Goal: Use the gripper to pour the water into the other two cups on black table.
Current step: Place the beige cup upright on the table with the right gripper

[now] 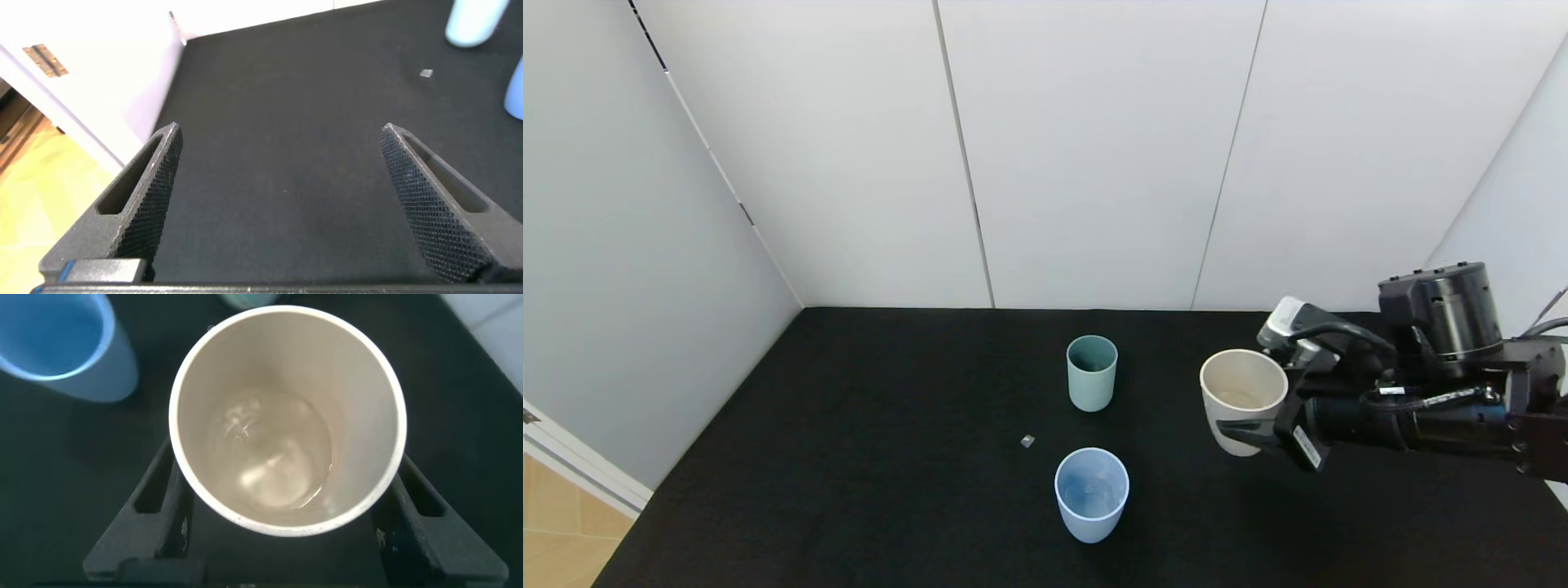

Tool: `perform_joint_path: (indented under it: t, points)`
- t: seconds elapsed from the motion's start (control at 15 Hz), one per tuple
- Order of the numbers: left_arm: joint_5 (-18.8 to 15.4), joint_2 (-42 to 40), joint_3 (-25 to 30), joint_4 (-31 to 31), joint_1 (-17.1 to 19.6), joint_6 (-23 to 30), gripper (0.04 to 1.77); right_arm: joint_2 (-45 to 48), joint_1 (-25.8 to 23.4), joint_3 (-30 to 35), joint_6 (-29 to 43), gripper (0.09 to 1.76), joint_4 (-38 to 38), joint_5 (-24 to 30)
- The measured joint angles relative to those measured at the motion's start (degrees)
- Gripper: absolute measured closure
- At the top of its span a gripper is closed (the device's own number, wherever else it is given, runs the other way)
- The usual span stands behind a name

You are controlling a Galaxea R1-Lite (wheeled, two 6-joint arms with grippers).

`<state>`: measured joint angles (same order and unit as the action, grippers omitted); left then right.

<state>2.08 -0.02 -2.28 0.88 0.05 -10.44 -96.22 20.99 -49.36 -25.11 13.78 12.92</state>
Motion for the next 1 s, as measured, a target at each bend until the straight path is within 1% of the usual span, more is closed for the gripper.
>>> perform_joint_path:
  t: [0.07,0.2,0.4,0.53,0.73,1.0]
  points:
    - [0.0,0.0,0.0,0.0,0.0,0.0,0.09,0.1,-2.6,1.6,1.6,0.59,3.3,1.4]
    - [0.0,0.0,0.0,0.0,0.0,0.0,0.09,-0.4,-7.7,4.7,4.5,0.59,10.5,2.6]
    - [0.0,0.0,0.0,0.0,0.0,0.0,0.09,-2.1,-12.8,7.9,7.4,0.59,18.5,4.1]
    - [0.0,0.0,0.0,0.0,0.0,0.0,0.09,-3.1,-15.4,8.9,8.3,0.59,20.1,5.8]
    - [0.0,0.0,0.0,0.0,0.0,0.0,0.09,-5.0,-18.5,9.2,10.4,0.59,20.9,6.2]
    - [0.0,0.0,0.0,0.0,0.0,0.0,0.09,-8.9,-20.1,8.6,11.4,0.59,25.7,6.4]
